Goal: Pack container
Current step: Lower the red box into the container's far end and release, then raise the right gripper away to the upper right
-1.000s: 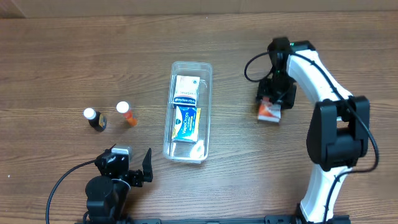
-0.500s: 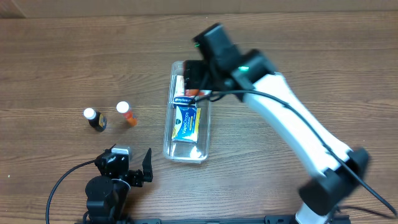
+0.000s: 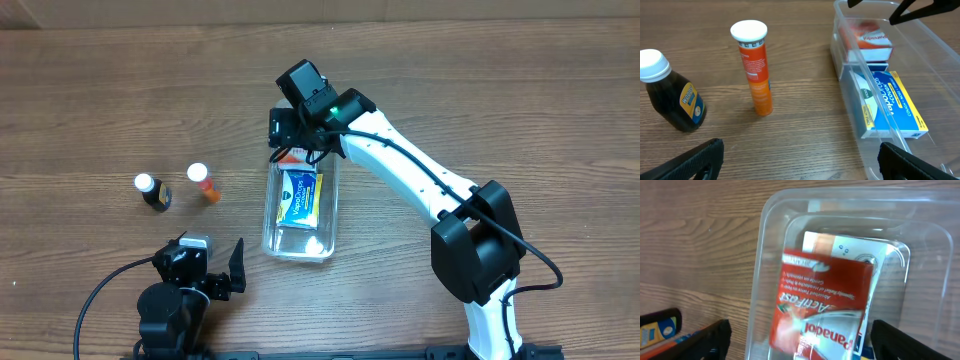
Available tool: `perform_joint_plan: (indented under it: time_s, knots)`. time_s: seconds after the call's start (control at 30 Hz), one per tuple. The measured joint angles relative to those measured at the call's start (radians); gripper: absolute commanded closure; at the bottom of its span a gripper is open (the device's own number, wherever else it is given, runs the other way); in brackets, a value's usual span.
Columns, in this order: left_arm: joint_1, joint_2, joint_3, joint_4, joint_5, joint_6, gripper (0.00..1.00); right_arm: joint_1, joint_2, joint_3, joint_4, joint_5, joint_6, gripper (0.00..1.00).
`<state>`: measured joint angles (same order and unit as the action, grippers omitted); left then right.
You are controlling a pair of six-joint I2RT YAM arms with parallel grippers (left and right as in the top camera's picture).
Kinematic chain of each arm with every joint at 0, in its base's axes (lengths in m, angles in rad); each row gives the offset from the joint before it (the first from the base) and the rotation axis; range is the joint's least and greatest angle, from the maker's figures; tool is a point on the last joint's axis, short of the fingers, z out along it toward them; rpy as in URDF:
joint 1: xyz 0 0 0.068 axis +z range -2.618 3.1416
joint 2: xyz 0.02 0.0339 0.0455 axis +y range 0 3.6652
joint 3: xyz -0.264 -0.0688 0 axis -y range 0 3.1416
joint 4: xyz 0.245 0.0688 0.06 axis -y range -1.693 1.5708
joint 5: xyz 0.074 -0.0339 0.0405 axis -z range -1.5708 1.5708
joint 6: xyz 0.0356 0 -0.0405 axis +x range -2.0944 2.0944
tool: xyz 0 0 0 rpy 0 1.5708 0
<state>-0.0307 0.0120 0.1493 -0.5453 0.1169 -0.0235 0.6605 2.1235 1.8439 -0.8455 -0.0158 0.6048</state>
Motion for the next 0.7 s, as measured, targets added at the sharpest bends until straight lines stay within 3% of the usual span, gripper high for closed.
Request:
perform_joint_plan:
  time_s: [0.27, 0.47, 0.57, 0.7]
  knots:
    - [0.0, 0.0, 0.0, 0.0, 0.0, 0.0, 0.0, -0.1, -0.138, 0.043, -0.11, -0.005, -0.021, 0.0]
    - [0.0, 0.0, 0.0, 0.0, 0.0, 0.0, 0.0, -0.464, -0.36, 0.096, -0.241, -0.024, -0.027, 0.0]
    - [0.0, 0.0, -0.001, 0.045, -0.01, 0.002, 0.0, -0.633, -0.376, 0.101, -0.314, -0.076, -0.029, 0.0]
    - [0.0, 0.0, -0.001, 0.097, -0.023, 0.004, 0.0, -0.755, -0.357, 0.097, -0.393, -0.135, -0.03, 0.0]
